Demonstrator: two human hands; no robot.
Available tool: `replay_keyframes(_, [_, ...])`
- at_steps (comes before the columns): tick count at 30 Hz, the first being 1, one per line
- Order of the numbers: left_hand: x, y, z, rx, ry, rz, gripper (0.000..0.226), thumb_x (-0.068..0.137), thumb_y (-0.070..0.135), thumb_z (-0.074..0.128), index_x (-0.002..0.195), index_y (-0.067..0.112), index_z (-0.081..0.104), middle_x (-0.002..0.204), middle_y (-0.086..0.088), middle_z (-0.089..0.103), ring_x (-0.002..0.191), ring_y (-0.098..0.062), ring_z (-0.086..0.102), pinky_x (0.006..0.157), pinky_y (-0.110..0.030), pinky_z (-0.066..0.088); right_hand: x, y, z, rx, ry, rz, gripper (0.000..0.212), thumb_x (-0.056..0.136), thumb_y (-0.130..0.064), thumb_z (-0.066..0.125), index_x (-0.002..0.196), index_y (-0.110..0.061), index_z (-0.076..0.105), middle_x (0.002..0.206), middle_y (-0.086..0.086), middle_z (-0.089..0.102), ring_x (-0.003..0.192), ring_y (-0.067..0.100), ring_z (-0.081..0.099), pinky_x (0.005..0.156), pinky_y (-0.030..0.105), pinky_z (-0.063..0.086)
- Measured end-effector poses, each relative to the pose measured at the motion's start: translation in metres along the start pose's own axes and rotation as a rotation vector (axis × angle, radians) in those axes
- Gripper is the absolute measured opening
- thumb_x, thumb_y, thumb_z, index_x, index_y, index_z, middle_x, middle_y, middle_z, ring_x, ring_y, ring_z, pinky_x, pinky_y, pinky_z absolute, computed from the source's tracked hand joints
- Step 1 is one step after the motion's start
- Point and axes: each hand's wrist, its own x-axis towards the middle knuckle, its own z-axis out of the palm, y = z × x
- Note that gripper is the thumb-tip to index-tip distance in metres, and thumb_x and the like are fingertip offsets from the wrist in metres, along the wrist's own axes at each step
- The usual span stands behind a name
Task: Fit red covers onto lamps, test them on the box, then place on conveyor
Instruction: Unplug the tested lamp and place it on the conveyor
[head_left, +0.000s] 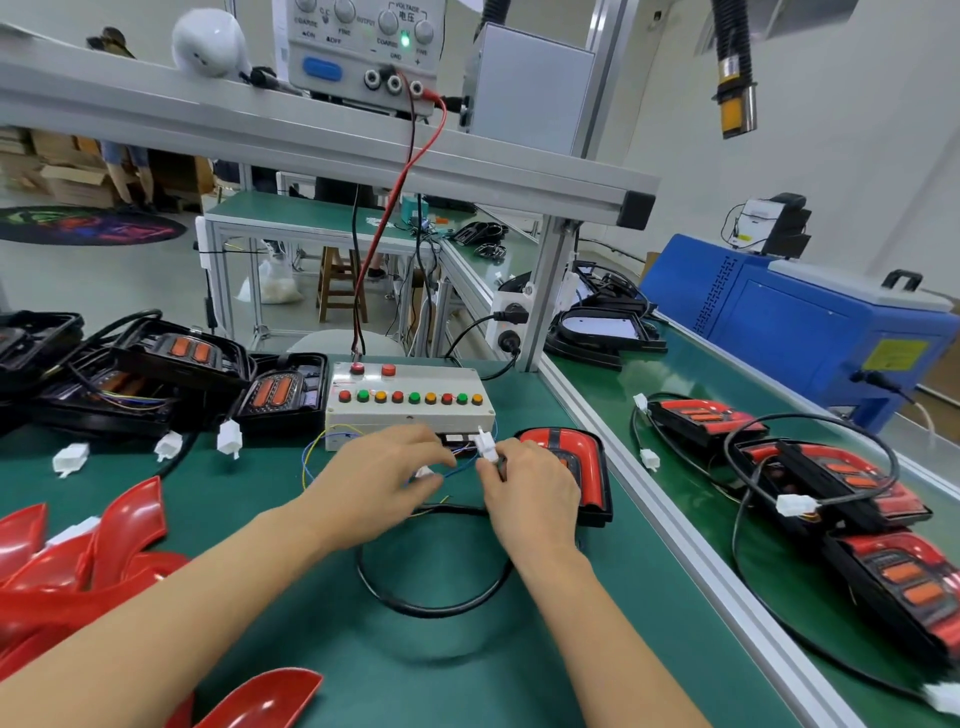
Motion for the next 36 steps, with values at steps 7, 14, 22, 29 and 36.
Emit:
replay_keyframes(7, [-0.021,0.037,0.010,0.023,-0.459,0.114,0.046,0.078,0.066,0.053,0.098,0.026,0.062,0.096,0.013,0.058,0.094,-0.004,0.045,0.085,-0.021,0.037,0.006,0.003,-0.002,0.058,0.041,0.031,0.022,0.096,-0.033,0.051,0.116,-0.024,0.054,0.097,0.001,0.070,0.093,0.028,0.062,0.067,0.033,0.035])
replay_keyframes(14, [-0.020,0.036,0.016,-0.174,-0.431,-0.023,0.035,0.098,0.040,0.045,0.071,0.018,0.038,0.056,0.009,0.046,0.055,-0.007,0.040,0.058,-0.024,0.032,0.007,0.006,-0.005,0.006,0.041,-0.074,0.035,0.099,-0.032,0.046,0.132,-0.021,0.053,0.109,0.004,0.065,0.103,0.025,0.056,0.086,0.037,0.037])
replay_keyframes(22, [-0.022,0.031,0.025,-0.153,-0.392,-0.039,0.025,0.096,0.048,0.039,0.098,0.030,0.057,0.065,0.015,0.052,0.060,-0.005,0.045,0.064,-0.022,0.039,-0.021,0.040,-0.012,-0.013,0.237,0.100,0.055,0.093,-0.035,0.051,0.145,-0.028,0.035,0.144,-0.001,0.038,0.134,0.020,0.030,0.111,0.038,0.016])
replay_keyframes(29, [-0.017,0.038,0.025,-0.046,-0.361,-0.010,0.023,0.098,0.047,0.034,0.107,0.034,0.052,0.071,0.011,0.055,0.070,-0.003,0.050,0.070,-0.021,0.040,-0.024,0.081,-0.029,0.344,0.224,0.412,0.067,0.096,-0.039,0.052,0.153,-0.024,0.020,0.159,0.002,0.021,0.144,0.021,0.020,0.115,0.040,0.020])
replay_keyframes(36, [-0.011,0.042,0.031,-0.003,-0.333,0.071,0.028,0.098,0.045,0.036,0.113,0.029,0.053,0.097,0.017,0.053,0.093,-0.001,0.048,0.085,-0.021,0.038,-0.026,0.088,-0.011,1.052,-0.008,0.689,0.064,0.093,-0.041,0.054,0.149,-0.025,0.028,0.137,-0.003,0.052,0.110,0.018,0.059,0.106,0.040,0.042])
